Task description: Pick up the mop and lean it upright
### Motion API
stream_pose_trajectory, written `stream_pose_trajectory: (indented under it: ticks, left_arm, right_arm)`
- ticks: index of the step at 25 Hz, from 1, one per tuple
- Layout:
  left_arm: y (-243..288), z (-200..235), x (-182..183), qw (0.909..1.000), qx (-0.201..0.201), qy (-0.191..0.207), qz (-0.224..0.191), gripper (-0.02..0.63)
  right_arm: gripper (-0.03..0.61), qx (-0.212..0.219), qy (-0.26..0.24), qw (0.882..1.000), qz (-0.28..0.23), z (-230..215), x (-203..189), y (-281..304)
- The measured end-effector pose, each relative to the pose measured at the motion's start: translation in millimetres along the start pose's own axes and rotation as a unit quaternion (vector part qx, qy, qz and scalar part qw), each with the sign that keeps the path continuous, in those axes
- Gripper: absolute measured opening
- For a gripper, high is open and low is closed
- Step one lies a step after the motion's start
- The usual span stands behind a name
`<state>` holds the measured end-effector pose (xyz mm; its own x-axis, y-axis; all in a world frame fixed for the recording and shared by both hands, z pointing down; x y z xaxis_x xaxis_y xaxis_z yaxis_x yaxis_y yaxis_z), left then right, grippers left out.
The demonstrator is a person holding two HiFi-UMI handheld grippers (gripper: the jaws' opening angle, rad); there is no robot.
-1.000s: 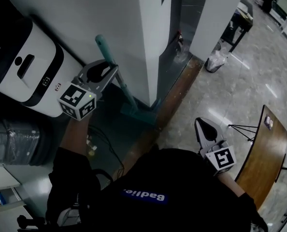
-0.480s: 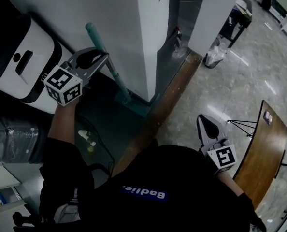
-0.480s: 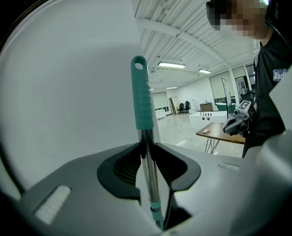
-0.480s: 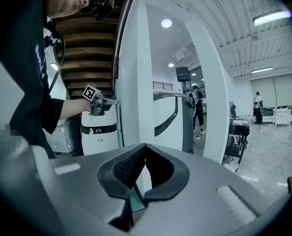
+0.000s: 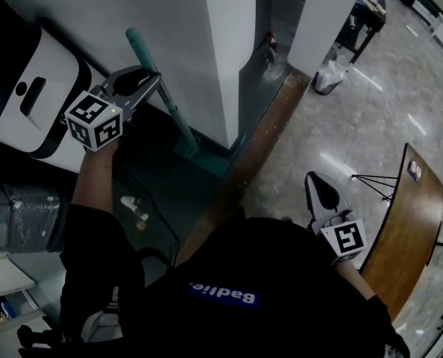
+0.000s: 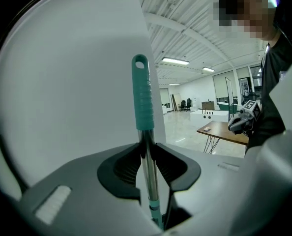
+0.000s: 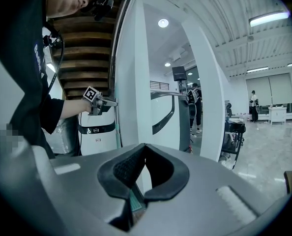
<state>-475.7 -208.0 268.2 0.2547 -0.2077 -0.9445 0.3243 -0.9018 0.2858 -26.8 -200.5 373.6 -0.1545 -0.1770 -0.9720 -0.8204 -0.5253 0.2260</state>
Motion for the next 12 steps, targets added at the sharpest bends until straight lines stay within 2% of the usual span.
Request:
stream_pose_trajectory:
  ticks: [7, 12]
  left_arm:
    - [17.9, 9.3, -7.7, 0.9998, -0.008, -0.019, -0.004, 0.112]
    - [39.0, 5.5, -8.5, 0.9994, 0.025, -0.015, 0.021, 0.118]
  right_arm:
    - [0.005, -0.013, 0.005, 1.0, 0.005, -4.6, -9.8, -9.8]
    - [0.005, -0.026, -0.002, 1.0, 0.007, -8.1, -15.1, -21.6]
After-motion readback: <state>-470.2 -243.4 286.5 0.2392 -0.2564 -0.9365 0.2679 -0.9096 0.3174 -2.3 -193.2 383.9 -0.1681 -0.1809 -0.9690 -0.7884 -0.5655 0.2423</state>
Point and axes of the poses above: the fingertips, and each gripper's own axes: y forward along the fingers, z to its left, x out of its top, the point moved 7 cm from there along -y, backward along the fingers
